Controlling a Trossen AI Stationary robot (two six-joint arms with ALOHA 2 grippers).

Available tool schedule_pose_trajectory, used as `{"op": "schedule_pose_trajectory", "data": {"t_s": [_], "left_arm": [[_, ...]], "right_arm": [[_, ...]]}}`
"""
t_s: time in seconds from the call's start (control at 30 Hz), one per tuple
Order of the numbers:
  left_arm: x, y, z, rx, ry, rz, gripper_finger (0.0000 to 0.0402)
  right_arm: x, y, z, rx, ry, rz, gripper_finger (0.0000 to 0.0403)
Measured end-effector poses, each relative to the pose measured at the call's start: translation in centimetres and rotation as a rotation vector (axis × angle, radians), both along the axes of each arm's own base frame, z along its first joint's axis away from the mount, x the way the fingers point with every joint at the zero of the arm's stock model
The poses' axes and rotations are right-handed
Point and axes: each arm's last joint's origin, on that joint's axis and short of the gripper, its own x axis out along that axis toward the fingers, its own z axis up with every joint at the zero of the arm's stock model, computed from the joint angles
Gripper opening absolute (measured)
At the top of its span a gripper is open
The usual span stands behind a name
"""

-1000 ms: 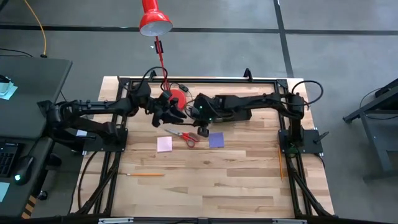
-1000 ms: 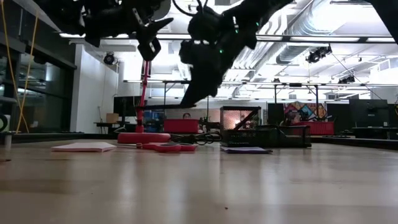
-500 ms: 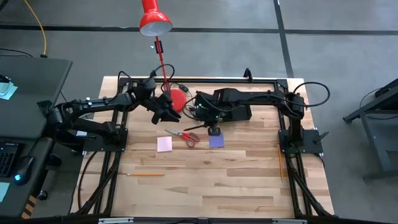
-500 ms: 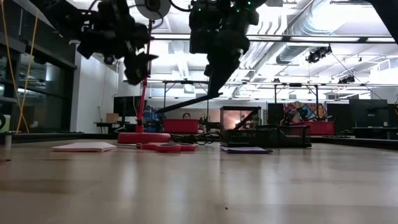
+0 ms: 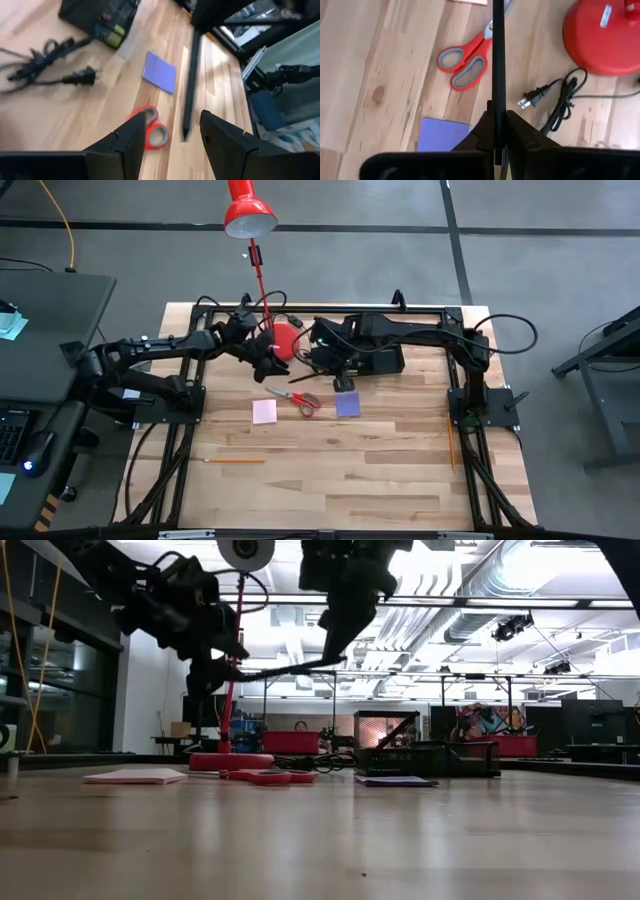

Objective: Pick and place office supplies into organizer
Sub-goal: Put the black pen into the black desk organizer

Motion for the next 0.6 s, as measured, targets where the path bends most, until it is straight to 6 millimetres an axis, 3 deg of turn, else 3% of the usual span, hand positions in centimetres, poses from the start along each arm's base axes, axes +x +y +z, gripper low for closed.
{"op": "schedule_pose_trajectory", "data": {"t_s": [0.3,0.6], "left_arm": [[1.2,-0.8,-0.5,-0.045,-0.045,-0.123,0.0172],[2.1,-2.4,-0.5,-0.069,-0.047,-0.196,0.0172]], "right_arm": [[0.4,2.0,0.3,-0.035,-0.015,0.054,0.0007],[0.6,1.9,0.4,-0.044,-0.038,0.045,0.0010]]}}
